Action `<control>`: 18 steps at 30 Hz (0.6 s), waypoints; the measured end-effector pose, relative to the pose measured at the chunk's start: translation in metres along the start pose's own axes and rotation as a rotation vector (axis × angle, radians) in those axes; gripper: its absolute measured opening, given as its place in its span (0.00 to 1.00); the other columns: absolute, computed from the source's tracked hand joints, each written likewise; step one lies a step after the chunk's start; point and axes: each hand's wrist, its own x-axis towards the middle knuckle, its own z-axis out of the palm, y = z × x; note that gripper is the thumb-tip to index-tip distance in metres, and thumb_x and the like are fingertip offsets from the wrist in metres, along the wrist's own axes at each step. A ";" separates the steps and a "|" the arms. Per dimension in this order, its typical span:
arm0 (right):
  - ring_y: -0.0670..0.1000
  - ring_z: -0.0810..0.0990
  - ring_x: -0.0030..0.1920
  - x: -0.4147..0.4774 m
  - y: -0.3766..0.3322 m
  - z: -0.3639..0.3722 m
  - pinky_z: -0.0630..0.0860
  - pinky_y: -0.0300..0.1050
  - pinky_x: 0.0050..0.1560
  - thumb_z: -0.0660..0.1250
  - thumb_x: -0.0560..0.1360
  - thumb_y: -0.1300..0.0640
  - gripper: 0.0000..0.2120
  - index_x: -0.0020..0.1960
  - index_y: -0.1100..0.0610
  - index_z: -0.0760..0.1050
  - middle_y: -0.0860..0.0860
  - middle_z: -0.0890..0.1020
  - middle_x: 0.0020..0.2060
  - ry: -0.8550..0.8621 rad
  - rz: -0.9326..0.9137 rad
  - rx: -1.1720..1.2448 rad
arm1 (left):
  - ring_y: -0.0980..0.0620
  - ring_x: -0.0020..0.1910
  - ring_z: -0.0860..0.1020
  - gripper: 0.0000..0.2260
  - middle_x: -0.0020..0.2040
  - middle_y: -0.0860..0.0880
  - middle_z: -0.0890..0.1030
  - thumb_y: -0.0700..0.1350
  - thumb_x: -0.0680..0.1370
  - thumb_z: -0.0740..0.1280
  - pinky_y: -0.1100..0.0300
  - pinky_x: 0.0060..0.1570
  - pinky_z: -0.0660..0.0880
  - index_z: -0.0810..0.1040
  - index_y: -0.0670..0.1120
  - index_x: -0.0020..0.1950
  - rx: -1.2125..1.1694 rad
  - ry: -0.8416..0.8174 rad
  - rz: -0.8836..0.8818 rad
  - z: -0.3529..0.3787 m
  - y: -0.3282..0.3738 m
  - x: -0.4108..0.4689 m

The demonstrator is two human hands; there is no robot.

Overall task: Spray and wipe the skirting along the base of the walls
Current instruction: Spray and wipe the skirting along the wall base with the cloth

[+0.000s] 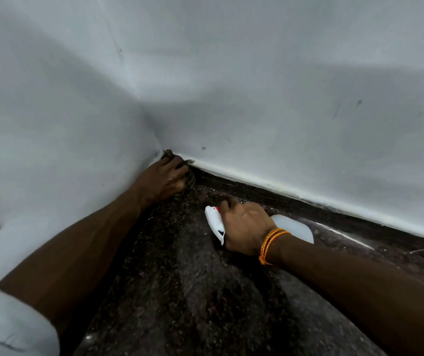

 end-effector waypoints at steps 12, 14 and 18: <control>0.61 0.81 0.54 -0.015 0.018 0.007 0.76 0.51 0.52 0.66 0.74 0.42 0.26 0.63 0.60 0.71 0.59 0.80 0.57 -0.058 0.093 -0.015 | 0.38 0.46 0.77 0.10 0.43 0.41 0.78 0.36 0.75 0.58 0.40 0.49 0.76 0.80 0.38 0.44 -0.055 -0.096 -0.147 -0.002 0.012 0.004; 0.61 0.81 0.55 -0.022 0.021 0.008 0.76 0.50 0.52 0.66 0.74 0.42 0.26 0.63 0.60 0.71 0.59 0.80 0.58 -0.077 0.081 -0.036 | 0.40 0.43 0.79 0.09 0.40 0.43 0.79 0.38 0.74 0.60 0.46 0.42 0.78 0.80 0.40 0.41 -0.100 -0.038 -0.091 -0.011 0.017 0.013; 0.61 0.81 0.56 -0.033 0.030 0.005 0.76 0.49 0.52 0.64 0.74 0.45 0.25 0.65 0.59 0.70 0.59 0.79 0.60 -0.126 0.114 -0.043 | 0.41 0.44 0.79 0.06 0.42 0.43 0.79 0.36 0.71 0.64 0.51 0.39 0.79 0.80 0.38 0.43 -0.180 0.072 0.107 -0.026 0.047 0.049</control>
